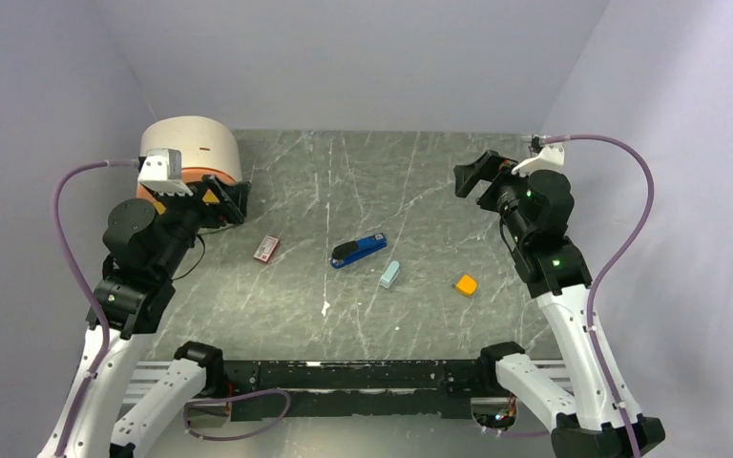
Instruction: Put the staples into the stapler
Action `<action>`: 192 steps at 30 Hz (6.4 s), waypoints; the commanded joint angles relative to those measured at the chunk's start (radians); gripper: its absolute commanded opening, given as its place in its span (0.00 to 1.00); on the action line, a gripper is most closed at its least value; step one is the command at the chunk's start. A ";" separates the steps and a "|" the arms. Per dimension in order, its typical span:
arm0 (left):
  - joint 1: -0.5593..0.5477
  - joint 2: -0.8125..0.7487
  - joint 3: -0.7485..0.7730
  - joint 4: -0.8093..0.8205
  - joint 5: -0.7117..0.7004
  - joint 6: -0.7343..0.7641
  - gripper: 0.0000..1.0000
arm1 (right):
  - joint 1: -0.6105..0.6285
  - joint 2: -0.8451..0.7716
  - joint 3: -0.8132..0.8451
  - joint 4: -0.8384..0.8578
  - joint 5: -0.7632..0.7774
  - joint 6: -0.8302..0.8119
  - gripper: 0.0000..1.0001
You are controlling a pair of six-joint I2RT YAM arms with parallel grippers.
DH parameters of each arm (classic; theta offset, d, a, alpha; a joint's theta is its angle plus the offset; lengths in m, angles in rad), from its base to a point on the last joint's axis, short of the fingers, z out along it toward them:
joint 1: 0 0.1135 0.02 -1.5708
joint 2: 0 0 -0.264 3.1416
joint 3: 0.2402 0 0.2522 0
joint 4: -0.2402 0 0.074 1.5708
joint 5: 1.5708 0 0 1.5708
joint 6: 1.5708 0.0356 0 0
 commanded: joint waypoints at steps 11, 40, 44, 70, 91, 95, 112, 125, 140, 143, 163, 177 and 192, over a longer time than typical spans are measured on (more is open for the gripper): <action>0.015 -0.016 -0.110 0.178 0.143 -0.041 0.97 | -0.012 0.041 -0.036 -0.056 -0.016 0.076 0.96; -0.002 0.123 -0.325 -0.117 -0.276 -0.344 0.92 | 0.315 0.405 -0.119 -0.073 0.177 0.166 0.83; -0.002 0.131 -0.349 -0.150 -0.292 -0.391 0.85 | 0.458 0.617 0.023 0.029 0.114 0.109 0.73; -0.002 -0.141 -0.287 -0.249 -0.415 -0.473 0.97 | 0.793 1.552 0.940 0.127 0.236 0.087 0.63; -0.002 -0.087 -0.282 -0.188 -0.360 -0.439 0.97 | 0.847 1.608 0.988 -0.123 0.385 0.073 0.54; -0.002 -0.084 -0.300 -0.178 -0.332 -0.446 0.97 | 0.848 1.551 0.918 -0.164 0.399 0.120 0.53; -0.002 -0.089 -0.387 -0.216 -0.200 -0.550 0.92 | 0.728 1.324 0.734 0.004 0.118 -0.012 0.77; -0.002 -0.037 -0.474 -0.119 0.001 -0.610 0.86 | 0.575 1.213 0.445 0.353 -0.794 -0.856 0.78; 0.043 0.328 -0.592 0.237 0.149 -0.551 0.45 | 0.644 1.349 0.596 0.026 -0.743 -1.261 0.72; 0.048 0.347 -0.596 0.246 0.124 -0.537 0.45 | 0.659 1.382 0.632 -0.004 -0.719 -1.309 0.75; 0.117 0.335 -0.650 0.308 0.160 -0.513 0.46 | 0.658 1.532 0.816 -0.213 -0.737 -1.376 0.53; 0.121 0.506 -0.713 0.635 0.365 -0.602 0.54 | 0.618 1.489 0.726 -0.190 -0.765 -1.345 0.62; 0.121 0.553 -0.820 0.871 0.250 -0.555 0.35 | 0.620 1.495 0.735 -0.172 -0.782 -1.336 0.51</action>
